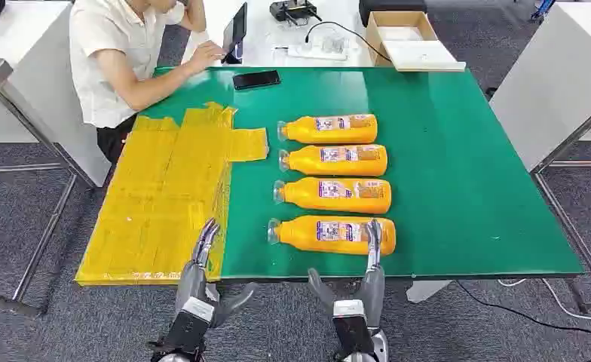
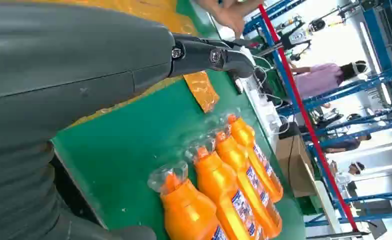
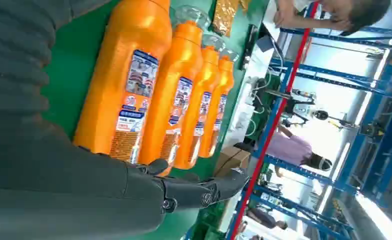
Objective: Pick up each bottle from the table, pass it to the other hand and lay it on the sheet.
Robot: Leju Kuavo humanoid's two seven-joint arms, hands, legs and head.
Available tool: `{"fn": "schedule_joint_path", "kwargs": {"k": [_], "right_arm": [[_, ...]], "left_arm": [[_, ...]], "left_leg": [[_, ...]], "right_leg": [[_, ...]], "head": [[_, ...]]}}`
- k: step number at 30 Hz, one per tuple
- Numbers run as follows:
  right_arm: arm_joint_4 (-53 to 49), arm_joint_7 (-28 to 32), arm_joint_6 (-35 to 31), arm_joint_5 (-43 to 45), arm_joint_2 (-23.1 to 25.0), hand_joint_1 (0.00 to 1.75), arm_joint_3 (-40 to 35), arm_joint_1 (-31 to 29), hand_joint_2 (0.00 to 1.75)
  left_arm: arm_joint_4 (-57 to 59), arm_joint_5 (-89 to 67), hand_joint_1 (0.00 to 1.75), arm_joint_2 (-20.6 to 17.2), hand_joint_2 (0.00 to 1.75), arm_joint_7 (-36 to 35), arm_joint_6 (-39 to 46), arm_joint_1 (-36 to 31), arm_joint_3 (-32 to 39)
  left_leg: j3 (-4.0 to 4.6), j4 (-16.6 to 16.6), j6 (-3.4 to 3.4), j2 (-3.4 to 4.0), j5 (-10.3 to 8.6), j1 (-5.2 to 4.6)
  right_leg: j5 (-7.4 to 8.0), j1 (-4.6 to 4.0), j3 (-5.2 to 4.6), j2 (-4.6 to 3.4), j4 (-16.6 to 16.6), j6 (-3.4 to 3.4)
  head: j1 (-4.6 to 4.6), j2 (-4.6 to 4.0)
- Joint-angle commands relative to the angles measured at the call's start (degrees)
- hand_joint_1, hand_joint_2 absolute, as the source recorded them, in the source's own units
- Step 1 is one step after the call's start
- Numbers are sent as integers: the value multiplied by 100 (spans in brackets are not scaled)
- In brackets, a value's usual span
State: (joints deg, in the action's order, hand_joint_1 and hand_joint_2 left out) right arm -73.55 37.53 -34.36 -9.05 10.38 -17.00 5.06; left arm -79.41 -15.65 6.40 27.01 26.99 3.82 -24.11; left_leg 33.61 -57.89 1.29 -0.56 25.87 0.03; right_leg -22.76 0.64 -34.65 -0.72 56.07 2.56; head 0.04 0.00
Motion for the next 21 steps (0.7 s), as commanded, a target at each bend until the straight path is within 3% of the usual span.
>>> {"fn": "schedule_joint_path", "kwargs": {"k": [1,5,7,9,14,21], "right_arm": [[348,40,-124,-80,-27,0,51,-73,175],[434,-82,-434,-667,-233,0,3,-156,175],[450,-41,-564,-1927,-112,0,515,-208,175],[350,-119,-564,-2010,-213,0,530,-273,175],[281,-1032,-549,-2915,-654,0,595,-439,175],[724,-2112,171,-3607,-1074,0,400,-608,175]], "left_arm": [[313,184,0,-40,175,-52,-149,-173,10],[340,63,0,-62,175,-70,-140,-302,3],[519,72,0,38,175,-149,-202,-429,65],[679,70,0,81,175,-149,-280,-501,25],[629,105,0,81,175,-59,-323,-454,-20],[578,103,0,90,175,-98,-344,-349,158]], "left_leg": [[-20,8,-6,3,3,2],[-26,8,-8,-3,4,2],[-19,9,-5,-2,0,2],[-18,10,-5,-10,-2,0],[-27,9,-5,-2,4,-1],[-22,9,-4,1,3,-3]], "right_leg": [[-4,-3,20,5,-7,-7],[-7,-4,28,14,-8,-10],[-2,-3,20,10,-9,-7],[-3,-2,22,19,-9,-6],[-7,-2,31,12,-9,-7],[-3,1,25,6,-10,-5]], "head": [[-2,0],[0,0],[0,0],[0,-2],[-2,-2],[0,0]]}}
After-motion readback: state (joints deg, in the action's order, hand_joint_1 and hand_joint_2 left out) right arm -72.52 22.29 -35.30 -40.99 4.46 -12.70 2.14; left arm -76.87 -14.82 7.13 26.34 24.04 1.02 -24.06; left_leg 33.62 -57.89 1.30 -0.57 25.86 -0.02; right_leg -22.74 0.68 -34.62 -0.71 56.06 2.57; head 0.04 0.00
